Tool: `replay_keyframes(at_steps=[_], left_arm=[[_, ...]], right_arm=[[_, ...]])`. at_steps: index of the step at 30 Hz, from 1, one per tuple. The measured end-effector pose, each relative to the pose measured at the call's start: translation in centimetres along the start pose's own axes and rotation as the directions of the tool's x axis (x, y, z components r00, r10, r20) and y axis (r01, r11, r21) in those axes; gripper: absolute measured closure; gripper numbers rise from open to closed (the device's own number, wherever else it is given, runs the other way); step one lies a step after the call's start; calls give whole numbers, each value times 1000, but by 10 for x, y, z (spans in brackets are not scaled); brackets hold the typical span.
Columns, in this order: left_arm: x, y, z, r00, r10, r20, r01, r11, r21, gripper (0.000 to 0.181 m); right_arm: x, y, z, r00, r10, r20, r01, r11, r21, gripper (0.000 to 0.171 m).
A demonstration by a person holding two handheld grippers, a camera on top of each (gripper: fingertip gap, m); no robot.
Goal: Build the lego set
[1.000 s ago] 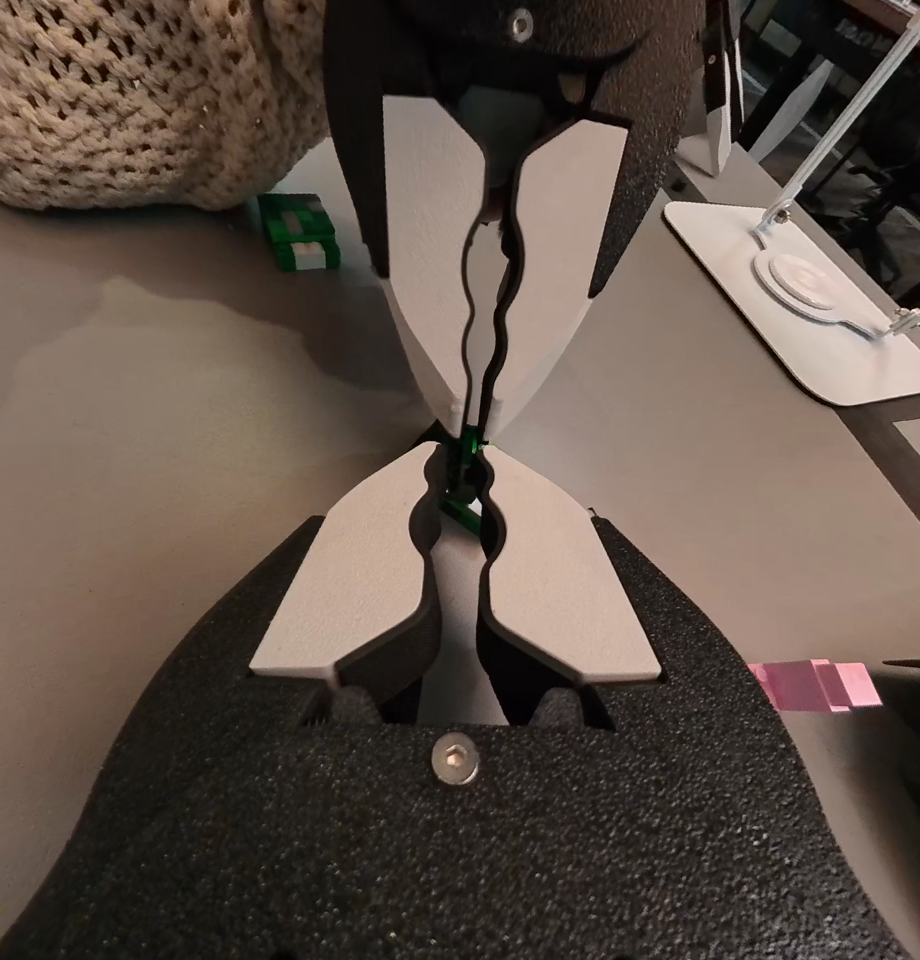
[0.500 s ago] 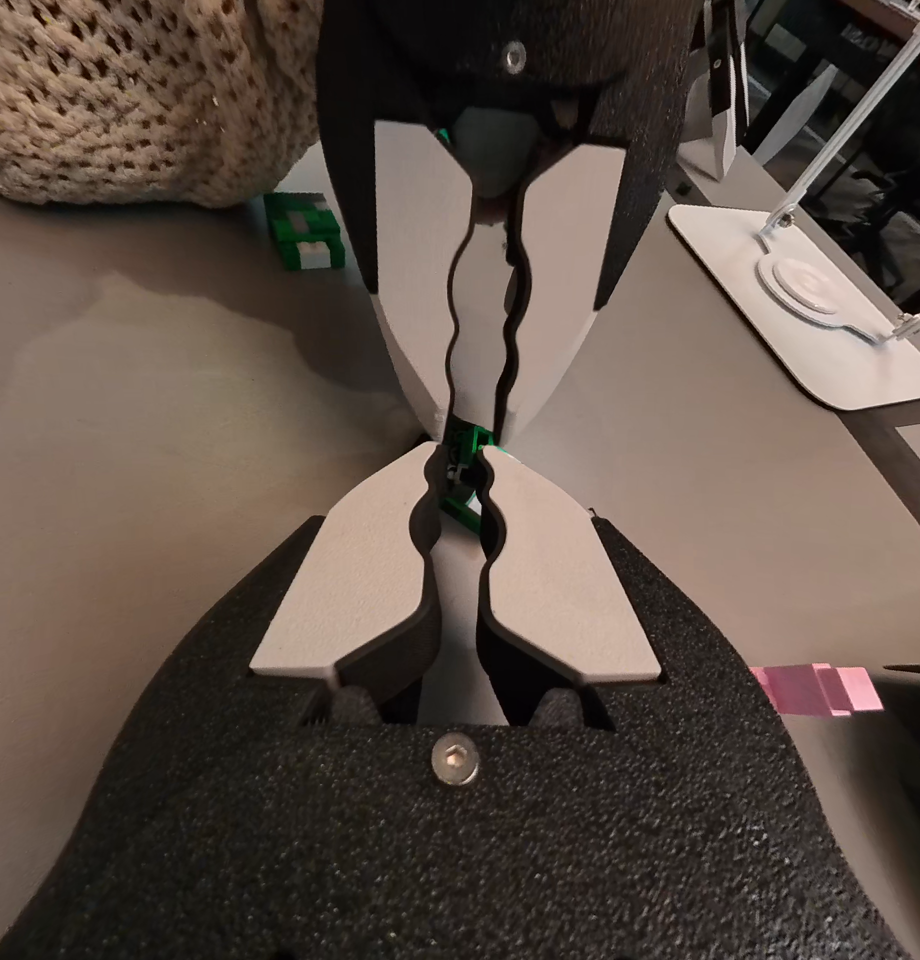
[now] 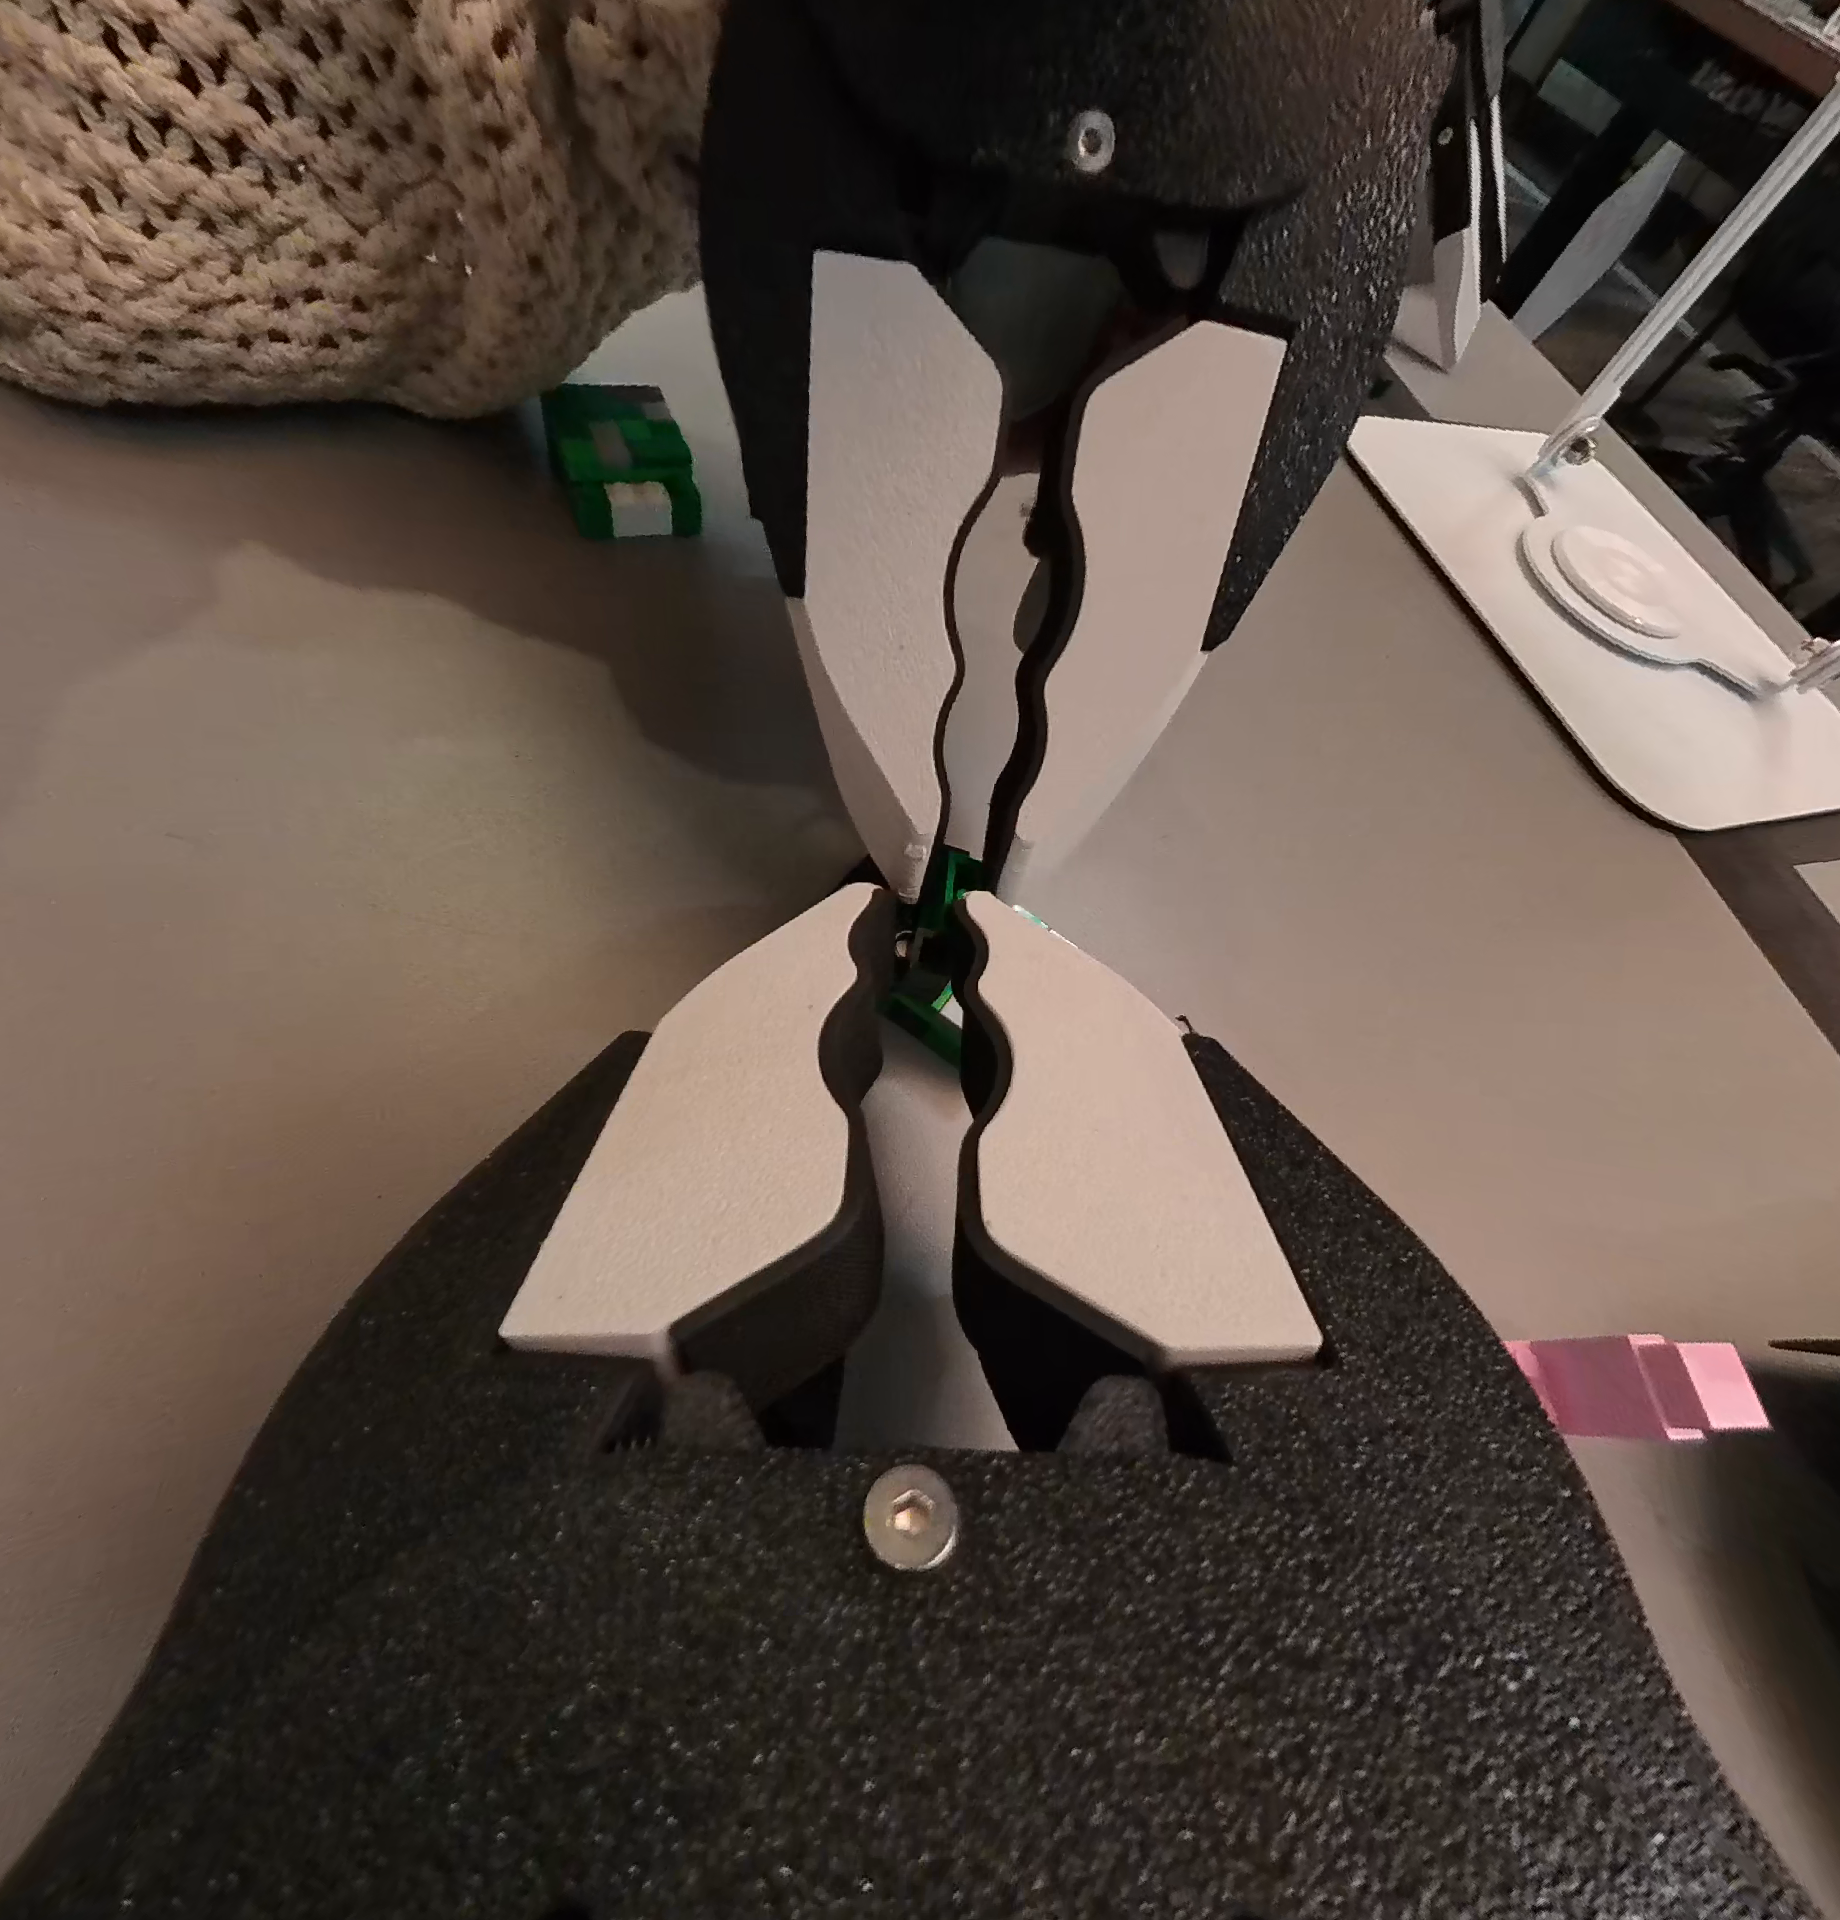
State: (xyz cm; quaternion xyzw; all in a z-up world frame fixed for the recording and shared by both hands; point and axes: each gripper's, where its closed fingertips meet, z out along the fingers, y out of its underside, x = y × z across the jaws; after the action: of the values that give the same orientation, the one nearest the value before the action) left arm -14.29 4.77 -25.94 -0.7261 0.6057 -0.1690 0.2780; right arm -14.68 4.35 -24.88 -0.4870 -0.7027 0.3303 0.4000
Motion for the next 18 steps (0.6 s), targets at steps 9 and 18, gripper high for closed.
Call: replay_keyframes(at_steps=[9, 18], left_arm=[[-2, 2, 0, 995, 74, 60, -72, 997, -39, 173], [-1, 1, 0, 988, 132, 78, -126, 989, -82, 173]], right_arm=[[1, 9, -4, 994, 108, 34, -106, 993, -44, 141], [-4, 20, 4, 995, 95, 43, -89, 987, -132, 154]])
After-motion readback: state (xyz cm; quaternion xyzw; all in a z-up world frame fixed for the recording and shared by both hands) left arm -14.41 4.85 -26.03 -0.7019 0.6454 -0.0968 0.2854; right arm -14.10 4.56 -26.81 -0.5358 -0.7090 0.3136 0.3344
